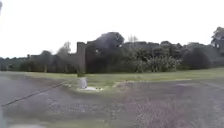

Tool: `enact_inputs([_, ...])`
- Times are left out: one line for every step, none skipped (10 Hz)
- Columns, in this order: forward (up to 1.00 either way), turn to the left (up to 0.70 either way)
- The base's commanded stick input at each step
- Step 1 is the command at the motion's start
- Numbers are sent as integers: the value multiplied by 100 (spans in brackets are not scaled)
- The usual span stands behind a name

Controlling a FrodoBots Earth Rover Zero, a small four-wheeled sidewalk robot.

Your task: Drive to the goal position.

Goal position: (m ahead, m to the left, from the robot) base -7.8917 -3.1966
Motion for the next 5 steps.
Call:
enact_inputs([30,-60])
enact_inputs([30,-60])
enact_inputs([50,-50])
enact_inputs([50,-50])
enact_inputs([50,-50])
